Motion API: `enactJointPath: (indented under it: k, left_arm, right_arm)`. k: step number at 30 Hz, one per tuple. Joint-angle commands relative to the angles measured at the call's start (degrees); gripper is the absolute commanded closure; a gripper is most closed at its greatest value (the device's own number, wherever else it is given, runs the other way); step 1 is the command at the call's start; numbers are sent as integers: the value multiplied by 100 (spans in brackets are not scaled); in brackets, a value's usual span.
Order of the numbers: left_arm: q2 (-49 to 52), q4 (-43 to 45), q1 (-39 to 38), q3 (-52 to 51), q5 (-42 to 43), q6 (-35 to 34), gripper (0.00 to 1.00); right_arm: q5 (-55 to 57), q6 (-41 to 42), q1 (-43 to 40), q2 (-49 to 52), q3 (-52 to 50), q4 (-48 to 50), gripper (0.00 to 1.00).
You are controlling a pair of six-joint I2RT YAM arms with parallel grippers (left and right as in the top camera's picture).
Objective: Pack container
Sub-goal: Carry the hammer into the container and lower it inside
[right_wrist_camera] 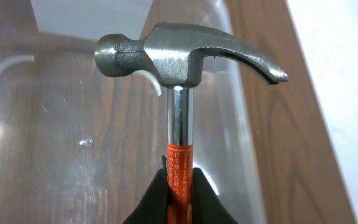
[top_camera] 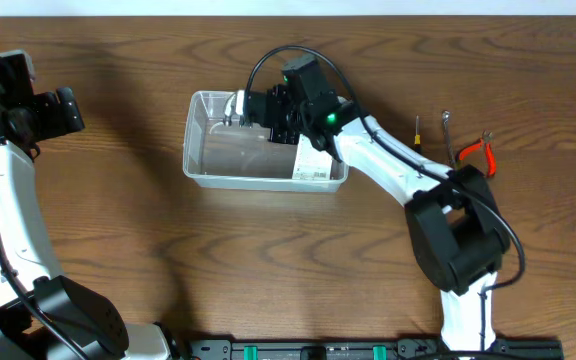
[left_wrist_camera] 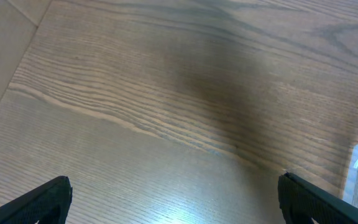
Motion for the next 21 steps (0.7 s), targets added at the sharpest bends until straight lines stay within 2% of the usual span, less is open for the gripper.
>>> enactJointPath:
  k: [1,7,12,14,17,20,21]
  left_arm:
    - [39,2,20,37,-9,-33,2]
    - [39,2,20,37,-9,-33,2]
    - [39,2,20,37,-9,-33,2]
    - [39,2,20,37,-9,-33,2]
    - [39,2,20,37,-9,-33,2]
    - [39,2,20,37,-9,-33,2]
    - [39,2,20,37,-9,-33,2]
  right_arm:
    - [-122,-125,-11,210,17,173,99]
    - [-210,236,-28,387,17,772,99]
    - [-214,452,9,426,17,859,99]
    - [-214,476,13,426,17,859,96]
    - [-212,544,11,426,17,859,83]
    - [-212,715,13,426,17,861,55]
    - [-210,817,13,426,17,863,51]
